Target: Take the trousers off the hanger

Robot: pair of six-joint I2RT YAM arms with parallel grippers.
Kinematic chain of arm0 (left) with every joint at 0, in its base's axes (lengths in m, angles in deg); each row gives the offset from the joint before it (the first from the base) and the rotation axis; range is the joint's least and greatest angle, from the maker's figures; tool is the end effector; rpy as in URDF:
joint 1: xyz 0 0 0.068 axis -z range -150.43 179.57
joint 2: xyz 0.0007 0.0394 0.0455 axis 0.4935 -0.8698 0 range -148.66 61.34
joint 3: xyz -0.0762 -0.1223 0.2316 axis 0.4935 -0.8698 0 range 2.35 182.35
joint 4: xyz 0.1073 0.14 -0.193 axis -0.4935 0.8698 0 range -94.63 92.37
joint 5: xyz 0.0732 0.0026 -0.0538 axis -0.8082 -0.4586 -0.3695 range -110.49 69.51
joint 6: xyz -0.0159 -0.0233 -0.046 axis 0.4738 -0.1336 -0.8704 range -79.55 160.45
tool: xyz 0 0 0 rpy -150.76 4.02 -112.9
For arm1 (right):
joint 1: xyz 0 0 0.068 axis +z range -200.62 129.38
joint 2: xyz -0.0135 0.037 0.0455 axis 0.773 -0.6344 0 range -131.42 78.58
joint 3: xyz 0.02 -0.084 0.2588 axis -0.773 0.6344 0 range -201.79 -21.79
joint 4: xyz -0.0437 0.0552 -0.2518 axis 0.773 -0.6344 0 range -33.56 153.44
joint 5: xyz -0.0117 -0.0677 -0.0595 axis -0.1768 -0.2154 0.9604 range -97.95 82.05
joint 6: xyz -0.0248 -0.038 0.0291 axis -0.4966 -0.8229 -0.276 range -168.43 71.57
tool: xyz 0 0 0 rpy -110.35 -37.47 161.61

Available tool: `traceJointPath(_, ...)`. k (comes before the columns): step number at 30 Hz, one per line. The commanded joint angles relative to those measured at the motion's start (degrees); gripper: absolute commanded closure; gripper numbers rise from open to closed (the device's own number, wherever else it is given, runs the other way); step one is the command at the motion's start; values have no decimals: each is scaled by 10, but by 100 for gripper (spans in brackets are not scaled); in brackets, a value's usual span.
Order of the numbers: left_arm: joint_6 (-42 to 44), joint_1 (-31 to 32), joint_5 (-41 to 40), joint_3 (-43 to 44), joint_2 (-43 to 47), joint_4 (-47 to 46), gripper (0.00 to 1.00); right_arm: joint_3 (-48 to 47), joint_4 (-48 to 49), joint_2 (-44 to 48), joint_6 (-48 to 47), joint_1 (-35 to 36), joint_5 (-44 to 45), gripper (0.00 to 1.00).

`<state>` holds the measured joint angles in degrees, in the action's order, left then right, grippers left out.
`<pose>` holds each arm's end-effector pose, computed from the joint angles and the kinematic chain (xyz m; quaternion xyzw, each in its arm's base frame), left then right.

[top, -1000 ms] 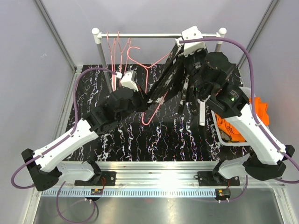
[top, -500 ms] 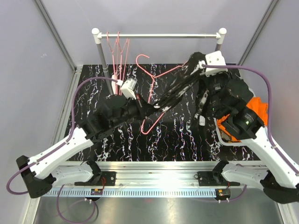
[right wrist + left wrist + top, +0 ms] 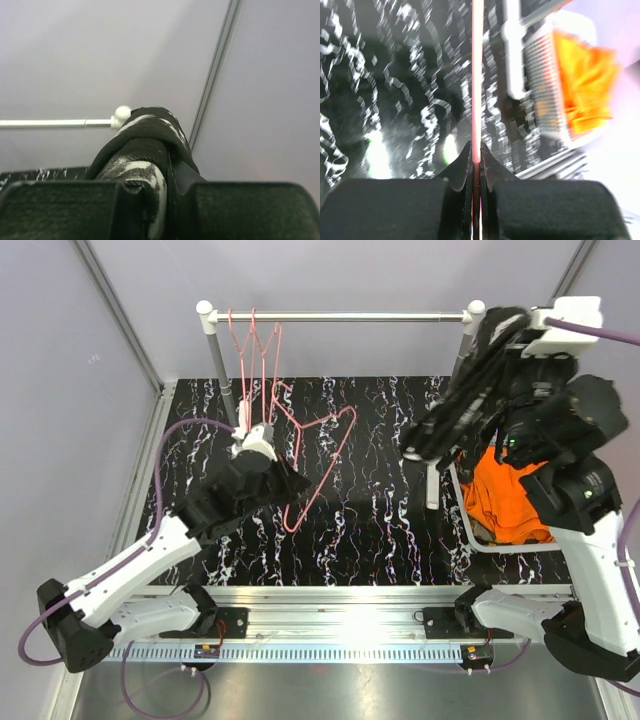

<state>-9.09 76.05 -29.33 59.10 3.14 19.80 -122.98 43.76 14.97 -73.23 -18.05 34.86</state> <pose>0.1594 -0.1597 0.3439 -0.0634 0.8436 -0.3497 0.4026 0.1440 0.0634 0.5777 -0.0042 0.6223 -0.1632 0.7656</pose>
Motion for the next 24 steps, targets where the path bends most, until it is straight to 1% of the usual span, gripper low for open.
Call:
traceJointPath(1,-4,-1,3,-18,-22,-41,100,-91,51,-10,-23,-4,-2,100)
traceJointPath(2,-1,-1,8,-18,-25,-44,100,-92,55,-13,-38,-4,5,100)
traceJointPath(3,7,-1,10,-17,-28,-43,100,-89,64,-10,-81,-4,26,100)
traceJointPath(5,18,-1,22,-13,-30,-43,100,-37,138,0,-151,-3,51,100)
traceJointPath(6,31,-1,27,-9,-31,-40,100,-11,173,14,-194,-4,80,100)
traceJointPath(7,38,-1,32,-3,-31,-33,100,44,245,20,-290,-4,91,100)
traceJointPath(8,46,-1,38,0,-31,-29,100,71,276,30,-338,-4,101,100)
traceJointPath(9,59,-1,39,3,-29,-20,100,121,301,35,-421,-5,125,100)
traceJointPath(10,65,-1,40,4,-27,-17,100,144,357,39,-456,-8,138,100)
traceJointPath(12,82,-1,43,6,-25,-10,100,199,394,56,-515,-17,163,100)
traceJointPath(14,98,0,55,7,-23,-2,100,239,399,80,-521,-38,177,100)
traceJointPath(17,117,0,84,4,-22,3,100,273,393,107,-537,-69,198,100)
traceJointPath(18,126,0,85,1,-20,6,100,298,406,113,-560,-75,203,100)
traceJointPath(19,132,0,109,-5,-13,5,100,310,404,120,-575,-89,208,100)
traceJointPath(21,148,1,117,-18,-3,7,100,346,417,145,-612,-100,217,100)
traceJointPath(24,171,1,125,-32,23,23,100,391,411,182,-634,-120,219,100)
